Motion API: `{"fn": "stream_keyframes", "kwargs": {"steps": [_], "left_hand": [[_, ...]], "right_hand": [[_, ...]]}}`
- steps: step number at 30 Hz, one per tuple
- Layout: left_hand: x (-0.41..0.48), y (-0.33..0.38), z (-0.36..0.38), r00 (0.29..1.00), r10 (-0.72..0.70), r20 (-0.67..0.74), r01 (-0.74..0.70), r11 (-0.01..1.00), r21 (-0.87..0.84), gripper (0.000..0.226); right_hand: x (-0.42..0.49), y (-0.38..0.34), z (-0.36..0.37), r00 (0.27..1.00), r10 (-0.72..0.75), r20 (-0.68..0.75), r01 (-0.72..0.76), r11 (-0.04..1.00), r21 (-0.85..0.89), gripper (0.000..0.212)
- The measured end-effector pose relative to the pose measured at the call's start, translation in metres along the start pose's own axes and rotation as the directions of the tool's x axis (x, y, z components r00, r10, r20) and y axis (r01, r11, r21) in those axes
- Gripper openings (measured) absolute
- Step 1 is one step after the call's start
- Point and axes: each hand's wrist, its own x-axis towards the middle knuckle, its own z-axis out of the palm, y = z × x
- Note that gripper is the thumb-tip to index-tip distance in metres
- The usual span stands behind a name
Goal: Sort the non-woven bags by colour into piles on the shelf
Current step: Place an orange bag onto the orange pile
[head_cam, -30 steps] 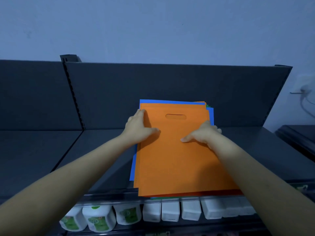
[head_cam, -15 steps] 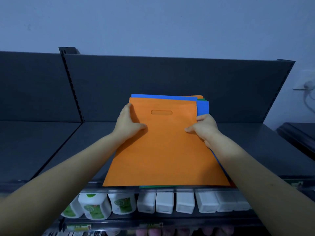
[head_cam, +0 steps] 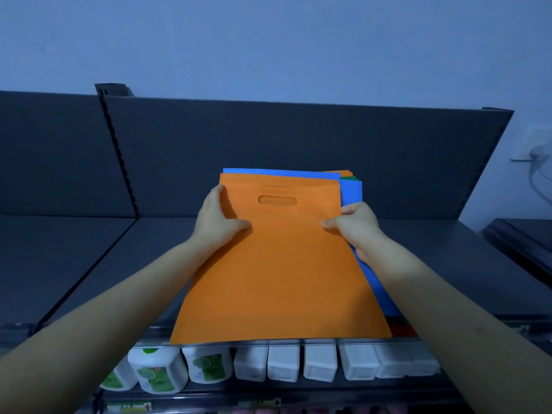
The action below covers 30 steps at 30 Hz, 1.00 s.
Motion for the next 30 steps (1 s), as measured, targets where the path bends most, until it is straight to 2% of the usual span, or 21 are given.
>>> {"fn": "stream_keyframes", "kwargs": {"steps": [12, 19, 30], "left_hand": [[0.005, 0.003, 0.000, 1.000, 0.011, 0.013, -0.012, 0.999, 0.053, 0.099], [0.007, 0.003, -0.002, 1.000, 0.007, 0.017, -0.008, 0.998, 0.059, 0.098], [0.016, -0.002, -0.006, 0.993, 0.112, -0.047, -0.106, 0.987, 0.123, 0.102]], "right_hand": [[0.001, 0.002, 0.001, 0.998, -0.059, -0.037, 0.057, 0.996, -0.068, 0.053], [0.002, 0.002, 0.005, 0.998, -0.037, -0.049, 0.038, 0.999, 0.021, 0.047], [0.008, 0.002, 0.012, 0.994, -0.029, -0.104, 0.033, 0.999, 0.039, 0.045]]}}
